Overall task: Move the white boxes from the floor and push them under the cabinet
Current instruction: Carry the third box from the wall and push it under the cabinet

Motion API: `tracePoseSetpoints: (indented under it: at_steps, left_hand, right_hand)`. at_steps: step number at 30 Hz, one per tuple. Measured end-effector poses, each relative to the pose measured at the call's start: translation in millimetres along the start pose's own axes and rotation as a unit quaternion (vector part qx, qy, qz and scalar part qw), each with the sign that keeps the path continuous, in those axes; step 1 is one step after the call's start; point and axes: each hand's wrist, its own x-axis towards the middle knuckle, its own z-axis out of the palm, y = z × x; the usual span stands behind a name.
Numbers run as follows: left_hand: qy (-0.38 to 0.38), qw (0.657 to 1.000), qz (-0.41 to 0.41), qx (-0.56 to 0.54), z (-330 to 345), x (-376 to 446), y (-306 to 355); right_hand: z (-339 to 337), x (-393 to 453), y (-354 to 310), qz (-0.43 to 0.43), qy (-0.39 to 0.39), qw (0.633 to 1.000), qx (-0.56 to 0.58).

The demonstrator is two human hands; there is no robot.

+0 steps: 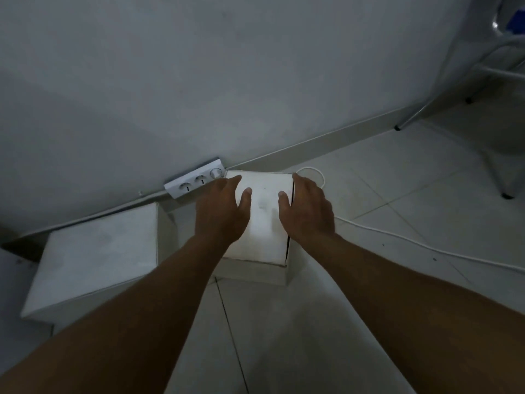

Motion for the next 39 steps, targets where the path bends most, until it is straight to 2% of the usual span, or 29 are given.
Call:
tracePoseSetpoints:
  at_steps: [6,14,16,20,22,30,39]
  left_hand:
    - [-0.018,0.999,0.014,0.033,57,19,-50]
    - [-0.015,0.997,-0.058,0.044,111,39,-101]
    - [-0.016,0.995,-0.092,0.026,117,42,-105]
    - [-0.065,0.973,-0.222,-0.013,119,56,-109]
    - [-0.089,0.966,-0.243,-0.006,118,62,-111]
    - [-0.062,0.971,-0.230,0.025,120,51,-110]
    - [0.000,0.970,-0.242,0.008,87,9,-100]
  right_hand:
    - [73,17,26,0.054,-0.002,0.998,0.033]
    - [132,46,42,0.164,-0.029,0.984,0.068]
    - [140,48,41,0.185,-0.044,0.978,0.081]
    - [143,52,41,0.251,-0.054,0.959,0.119]
    - [141,52,44,0.280,-0.051,0.948,0.139]
    - [143,45,40,0.272,-0.041,0.956,0.103]
    - [119,5,18,0.257,-0.029,0.958,0.126]
